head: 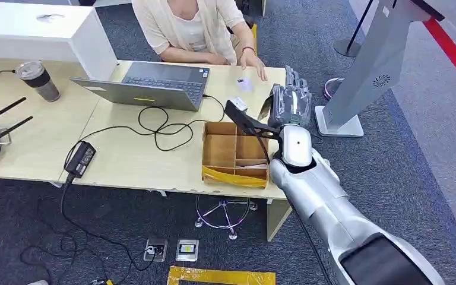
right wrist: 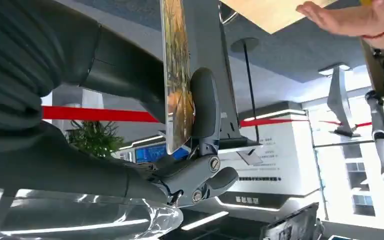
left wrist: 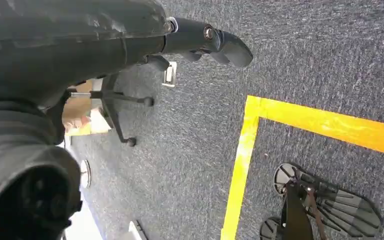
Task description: Pass the card to the sensor for recognition and then transmit it.
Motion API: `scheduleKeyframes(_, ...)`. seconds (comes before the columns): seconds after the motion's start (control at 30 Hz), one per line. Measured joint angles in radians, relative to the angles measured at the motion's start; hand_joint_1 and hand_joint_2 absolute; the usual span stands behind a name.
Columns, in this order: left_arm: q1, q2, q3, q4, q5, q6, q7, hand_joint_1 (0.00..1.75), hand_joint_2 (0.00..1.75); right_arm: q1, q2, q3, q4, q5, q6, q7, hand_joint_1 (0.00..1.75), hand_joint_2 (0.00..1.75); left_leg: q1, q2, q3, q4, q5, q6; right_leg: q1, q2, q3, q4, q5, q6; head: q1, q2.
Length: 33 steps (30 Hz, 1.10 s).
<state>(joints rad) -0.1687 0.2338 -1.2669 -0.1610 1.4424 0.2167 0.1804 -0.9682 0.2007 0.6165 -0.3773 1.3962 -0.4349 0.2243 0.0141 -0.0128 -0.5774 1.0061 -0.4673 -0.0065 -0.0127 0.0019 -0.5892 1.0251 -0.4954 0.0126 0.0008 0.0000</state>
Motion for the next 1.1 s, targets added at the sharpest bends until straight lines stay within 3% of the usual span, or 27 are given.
scheduleKeyframes(0.13, 0.000, 0.000, 0.000, 0.000, -0.005, -0.007, -0.001, 0.00, 0.00, -0.009, 0.003, -0.009, 0.000, 0.004, 0.013, -0.001, 1.75, 1.75, 0.000, 0.000, 0.000, 0.000, 0.000, 0.000, 0.000, 0.000, 0.000, 0.000, 0.000, 0.000, 0.000, 0.000)
scheduleKeyframes(0.47, -0.001, 0.004, -0.001, 0.000, -0.030, -0.022, -0.007, 0.00, 0.00, -0.135, 0.052, -0.027, 0.005, -0.011, 0.132, -0.026, 1.75, 1.75, 0.000, 0.000, 0.000, 0.000, 0.000, 0.000, 0.000, 0.000, 0.000, 0.000, 0.000, 0.000, 0.000, 0.000)
scheduleKeyframes(1.1, -0.001, 0.012, -0.001, 0.000, -0.032, -0.011, -0.024, 0.00, 0.00, -0.175, 0.073, -0.065, 0.023, -0.010, 0.155, -0.021, 1.75, 1.75, 0.000, 0.000, 0.000, 0.000, 0.000, 0.000, 0.000, 0.000, 0.000, 0.000, 0.000, 0.000, 0.000, 0.000)
